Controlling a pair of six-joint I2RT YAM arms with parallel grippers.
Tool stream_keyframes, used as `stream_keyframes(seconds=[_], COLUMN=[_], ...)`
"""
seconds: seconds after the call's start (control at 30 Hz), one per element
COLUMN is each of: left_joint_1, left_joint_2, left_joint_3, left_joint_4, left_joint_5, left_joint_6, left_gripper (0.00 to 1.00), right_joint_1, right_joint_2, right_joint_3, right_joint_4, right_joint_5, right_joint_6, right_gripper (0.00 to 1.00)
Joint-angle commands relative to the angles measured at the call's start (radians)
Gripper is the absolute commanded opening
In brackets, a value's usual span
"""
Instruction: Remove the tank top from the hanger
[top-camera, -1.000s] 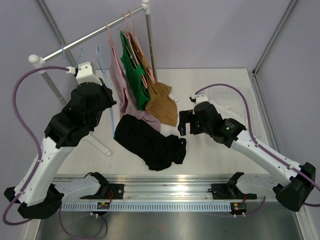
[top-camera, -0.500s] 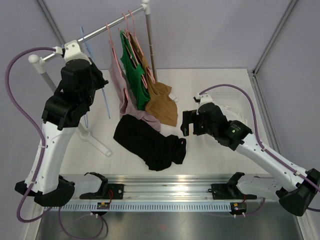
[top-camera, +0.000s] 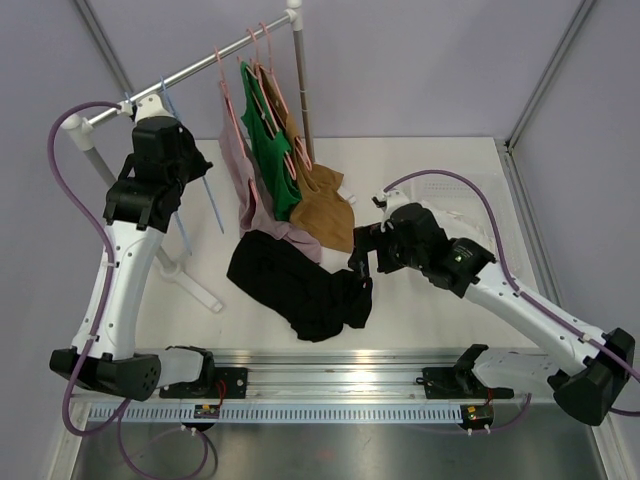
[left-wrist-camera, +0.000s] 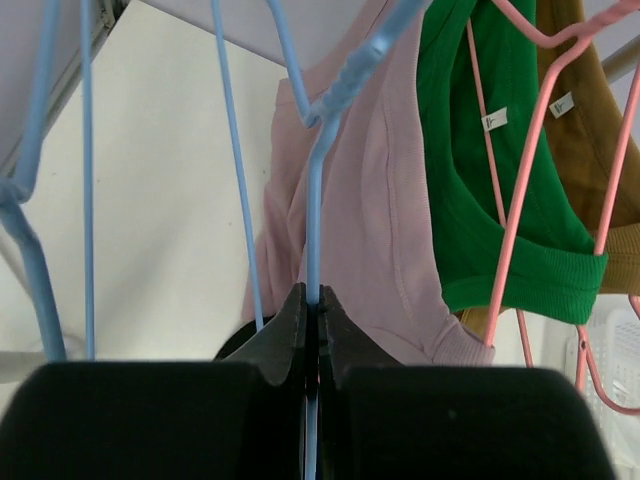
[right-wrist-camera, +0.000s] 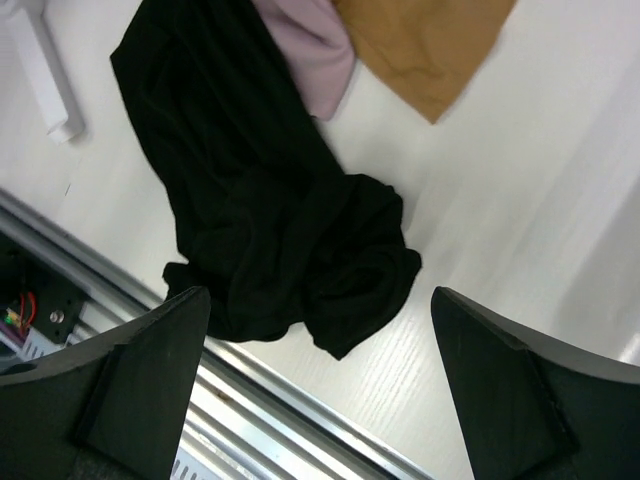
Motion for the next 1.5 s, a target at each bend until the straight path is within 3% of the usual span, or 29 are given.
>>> stream_keyframes(seconds=[0.0,0.2,0.23,0.27,0.3,0.63,0.77,0.83,0.87,1.0,1.07,1.1,1.27,1.47], left_joint_1=[0.016,0.018,0.018,0.018,0.018,0.019,0.018,0.018,0.018,0.018,0.018,0.018,0.018,0.018], left_joint_2=[-0.05,-0.095,-0.113,-0.126,-0.139,-0.391,-0.442,-0.481,-0.497,-0.567,-0.6,-0.607,-0.626,-0.696], left_joint_3=[-0.056,-0.056,-0.052,-0.049,-0.043,-0.073,-0.088,-0.107,-0.13,-0.176,-0.2,-0.216,-0.248,-0.358], left_joint_4=[0.063,0.072,0.069,0.062,0.059,0.042,0.057,0.06,0.066,0.04,0.028,0.017,-0.101,-0.112], left_joint_5=[0.073,0.127,0.131,0.14,0.147,0.217,0.324,0.346,0.367,0.342,0.317,0.323,0.323,0.251], left_joint_6=[-0.019,0.0,0.003,0.003,0.004,0.009,0.006,0.001,0.003,0.032,0.049,0.07,0.09,0.036], left_gripper=[0.0,0.34,0.51,0.81,0.99,0.99,0.99,0.99,0.99,0.99,0.99,0.99,0.99,0.99], right_joint_1=[0.02,0.18,0.187,0.206,0.214,0.293,0.301,0.301,0.301,0.301,0.303,0.303,0.301,0.254], right_joint_2=[0.063,0.227,0.253,0.278,0.328,0.62,0.721,0.764,0.774,0.714,0.658,0.587,0.339,0.062], right_joint_3=[0.001,0.032,0.033,0.039,0.044,0.072,0.095,0.112,0.113,0.092,0.079,0.075,0.105,0.248], right_joint_4=[0.074,0.129,0.141,0.167,0.177,0.249,0.243,0.22,0.215,0.221,0.203,0.191,0.05,-0.173], right_joint_5=[-0.133,0.028,0.024,0.024,0.028,0.112,0.163,0.198,0.209,0.25,0.284,0.319,0.421,0.6], right_joint_6=[-0.031,-0.02,-0.017,-0.013,-0.008,0.035,0.049,0.067,0.078,0.078,0.081,0.082,0.064,0.049], right_gripper=[1.0,1.0,0.99,1.0,0.99,0.99,0.98,0.88,0.65,0.15,0.11,0.0,0.0,0.0])
